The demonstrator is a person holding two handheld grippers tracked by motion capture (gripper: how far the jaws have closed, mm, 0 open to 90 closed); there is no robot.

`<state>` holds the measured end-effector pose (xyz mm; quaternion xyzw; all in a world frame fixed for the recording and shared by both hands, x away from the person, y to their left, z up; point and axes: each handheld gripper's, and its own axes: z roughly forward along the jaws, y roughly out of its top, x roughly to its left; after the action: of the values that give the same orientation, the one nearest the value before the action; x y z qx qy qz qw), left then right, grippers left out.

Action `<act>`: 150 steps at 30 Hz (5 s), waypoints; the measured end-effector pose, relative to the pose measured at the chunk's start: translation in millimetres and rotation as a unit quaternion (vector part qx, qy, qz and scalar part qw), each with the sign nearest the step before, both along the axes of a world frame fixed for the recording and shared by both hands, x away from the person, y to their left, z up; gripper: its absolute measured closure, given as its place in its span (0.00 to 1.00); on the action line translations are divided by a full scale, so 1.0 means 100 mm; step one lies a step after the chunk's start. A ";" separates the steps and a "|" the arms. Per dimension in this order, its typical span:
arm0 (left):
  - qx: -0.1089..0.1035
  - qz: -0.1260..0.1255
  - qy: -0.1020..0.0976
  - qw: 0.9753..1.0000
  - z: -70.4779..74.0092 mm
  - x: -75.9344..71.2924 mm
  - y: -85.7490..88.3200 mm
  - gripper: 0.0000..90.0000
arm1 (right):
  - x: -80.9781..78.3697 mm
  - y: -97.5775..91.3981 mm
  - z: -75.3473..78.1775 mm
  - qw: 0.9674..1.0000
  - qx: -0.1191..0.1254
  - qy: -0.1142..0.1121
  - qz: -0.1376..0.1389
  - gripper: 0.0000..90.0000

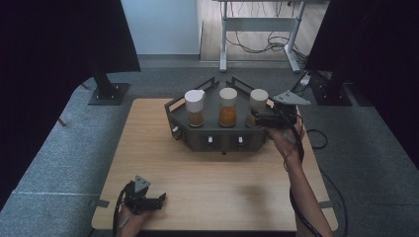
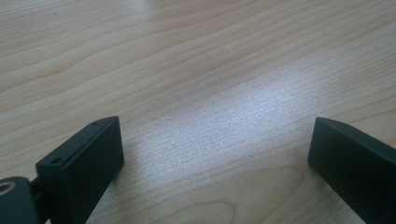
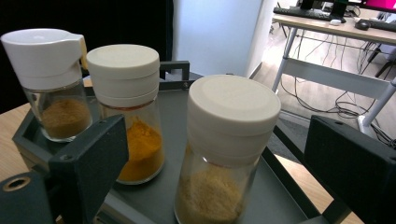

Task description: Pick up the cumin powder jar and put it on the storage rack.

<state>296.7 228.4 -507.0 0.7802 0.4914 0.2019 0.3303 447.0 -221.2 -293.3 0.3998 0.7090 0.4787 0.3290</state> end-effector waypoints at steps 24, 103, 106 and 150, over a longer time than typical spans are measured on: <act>0.000 0.000 0.000 1.000 0.00 0.00 0.00 0.03 | -0.42 -0.06 -0.01 0.999 -0.017 -0.022 0.019 0.08; 0.004 -0.002 0.001 1.000 0.00 0.00 0.00 0.03 | -1.39 -0.49 -0.91 0.999 -0.021 0.033 0.001 0.09; 0.004 -0.002 0.002 1.000 0.00 0.00 0.00 0.03 | -1.42 -0.49 -0.95 0.999 -0.023 0.037 -0.002 0.09; 0.004 -0.002 0.001 1.000 0.00 0.00 0.00 0.03 | -1.56 -0.65 -1.73 0.993 -0.029 0.110 -0.039 0.09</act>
<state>296.6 228.7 -506.8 0.7825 0.4898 0.2020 0.3271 290.7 -285.8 -466.1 0.4677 0.7384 0.3978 0.2791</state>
